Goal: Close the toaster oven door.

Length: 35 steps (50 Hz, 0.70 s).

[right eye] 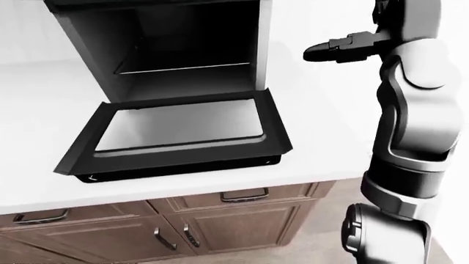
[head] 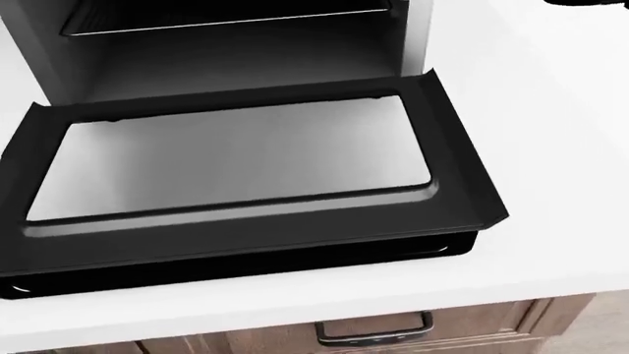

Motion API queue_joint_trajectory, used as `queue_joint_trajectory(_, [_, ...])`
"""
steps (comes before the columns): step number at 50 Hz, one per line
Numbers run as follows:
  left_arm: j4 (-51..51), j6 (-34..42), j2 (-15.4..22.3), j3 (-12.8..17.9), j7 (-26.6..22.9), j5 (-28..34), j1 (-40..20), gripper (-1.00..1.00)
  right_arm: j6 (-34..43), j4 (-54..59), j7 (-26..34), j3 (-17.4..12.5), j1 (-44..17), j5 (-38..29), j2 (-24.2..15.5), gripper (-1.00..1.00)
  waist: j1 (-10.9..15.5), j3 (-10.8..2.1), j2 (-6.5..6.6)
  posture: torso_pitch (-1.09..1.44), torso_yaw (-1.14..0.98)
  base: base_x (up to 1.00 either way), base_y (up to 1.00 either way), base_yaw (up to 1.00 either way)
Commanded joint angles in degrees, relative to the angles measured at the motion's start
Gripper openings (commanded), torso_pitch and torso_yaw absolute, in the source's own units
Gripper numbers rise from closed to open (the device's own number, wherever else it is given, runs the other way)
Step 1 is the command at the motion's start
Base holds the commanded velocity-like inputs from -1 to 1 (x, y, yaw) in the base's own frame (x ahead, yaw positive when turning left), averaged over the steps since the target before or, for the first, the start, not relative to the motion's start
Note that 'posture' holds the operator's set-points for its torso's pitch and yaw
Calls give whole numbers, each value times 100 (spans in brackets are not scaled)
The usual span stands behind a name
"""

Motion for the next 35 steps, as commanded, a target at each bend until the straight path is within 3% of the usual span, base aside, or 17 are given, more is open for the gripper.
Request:
queue_joint_trajectory(1, [-127, -213, 131, 122, -12, 73, -134, 100, 1, -219, -215, -132, -244, 207, -124, 100, -6, -162, -1, 0, 0, 0, 0, 0])
queue_joint_trajectory(5, [-94, -229, 116, 126, -23, 100, -145, 100, 75, -155, -413, -79, -294, 369, -212, 100, -19, -164, -12, 0, 0, 0, 0, 0])
queue_joint_trajectory(11, [35, -248, 99, 165, -65, 114, -84, 100, -186, -33, -163, 93, -176, 165, -331, 100, -41, -194, -29, 0, 0, 0, 0, 0])
queue_joint_trajectory(35, [166, -446, -85, 257, -299, 443, 111, 100, -1229, 366, 288, 121, 267, -623, -25, 100, -33, -273, -55, 0, 0, 0, 0, 0])
